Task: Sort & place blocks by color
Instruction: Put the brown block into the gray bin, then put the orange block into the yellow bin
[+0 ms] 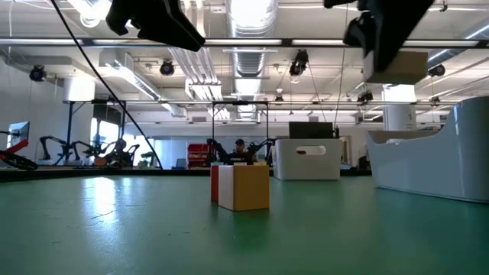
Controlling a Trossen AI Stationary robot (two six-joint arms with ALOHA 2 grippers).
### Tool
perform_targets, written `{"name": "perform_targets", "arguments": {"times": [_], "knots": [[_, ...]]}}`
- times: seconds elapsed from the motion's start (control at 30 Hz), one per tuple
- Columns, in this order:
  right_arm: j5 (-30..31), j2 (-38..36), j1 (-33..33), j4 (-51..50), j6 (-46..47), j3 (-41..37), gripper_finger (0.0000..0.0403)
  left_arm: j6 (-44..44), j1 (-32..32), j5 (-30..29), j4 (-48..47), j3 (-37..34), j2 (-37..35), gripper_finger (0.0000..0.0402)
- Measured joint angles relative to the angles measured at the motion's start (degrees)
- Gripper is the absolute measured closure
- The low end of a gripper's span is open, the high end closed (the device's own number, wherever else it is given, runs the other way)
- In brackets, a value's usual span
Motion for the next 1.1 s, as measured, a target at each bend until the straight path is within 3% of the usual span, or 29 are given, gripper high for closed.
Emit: {"name": "perform_targets", "arguments": {"times": [0.5, 0.83, 1.1], "knots": [[-0.5, -0.9, 4.6, -0.7, 4.9, -11.5, 0.0272, 0.0, 0.0, 0.0, 0.0, 0.0, 0.0, 0.0229], [-2.2, -1.0, 4.6, -0.5, 7.3, -16.5, 0.0205, 0.0, 0.0, 0.0, 0.0, 0.0, 0.0, 0.0229], [-1.4, -1.3, 4.6, -0.4, 7.3, -14.5, 0.0179, -0.1, 0.0, 0.0, 0.1, 0.0, 0.0, 0.0229]]}}
